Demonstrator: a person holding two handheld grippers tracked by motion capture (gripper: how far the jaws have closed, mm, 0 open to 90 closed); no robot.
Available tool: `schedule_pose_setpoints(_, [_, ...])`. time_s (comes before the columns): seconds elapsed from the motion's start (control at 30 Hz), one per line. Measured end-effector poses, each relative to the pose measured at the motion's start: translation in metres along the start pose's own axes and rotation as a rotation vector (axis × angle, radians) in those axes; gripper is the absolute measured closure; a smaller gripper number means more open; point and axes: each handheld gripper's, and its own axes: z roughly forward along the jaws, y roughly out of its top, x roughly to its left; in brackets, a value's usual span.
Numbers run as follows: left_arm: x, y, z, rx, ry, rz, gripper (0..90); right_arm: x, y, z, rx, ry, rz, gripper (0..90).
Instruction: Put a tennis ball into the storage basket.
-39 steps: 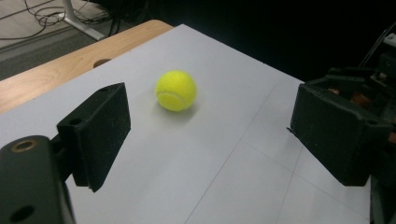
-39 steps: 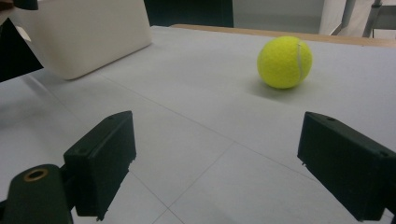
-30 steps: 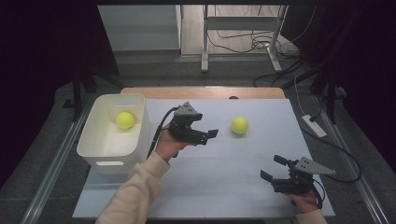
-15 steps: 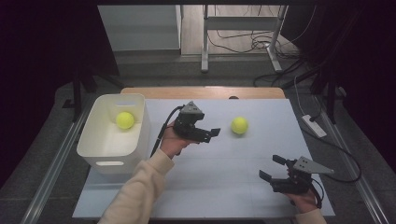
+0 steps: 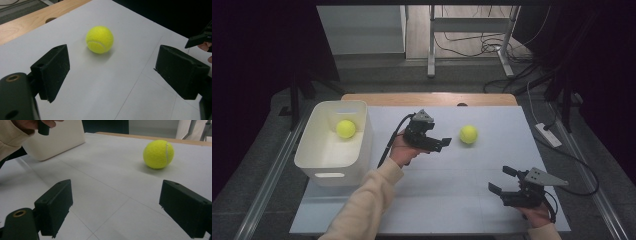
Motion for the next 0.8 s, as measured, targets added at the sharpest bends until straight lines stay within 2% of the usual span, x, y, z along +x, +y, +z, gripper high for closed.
schedule_pose_setpoints(0.23, [0.002,0.003,0.007,0.005,0.004,-0.012,13.1,-0.001,0.001,0.002,-0.002,0.009,-0.001,11.5])
schedule_pose_setpoints(0.5, [0.000,0.007,0.014,0.018,0.015,0.032,12.8,-0.001,0.002,0.004,0.000,0.014,-0.001,11.5])
schedule_pose_setpoints(0.8, [0.001,0.010,0.024,0.032,0.014,0.028,12.5,-0.001,0.002,0.004,0.001,0.013,0.000,11.5])
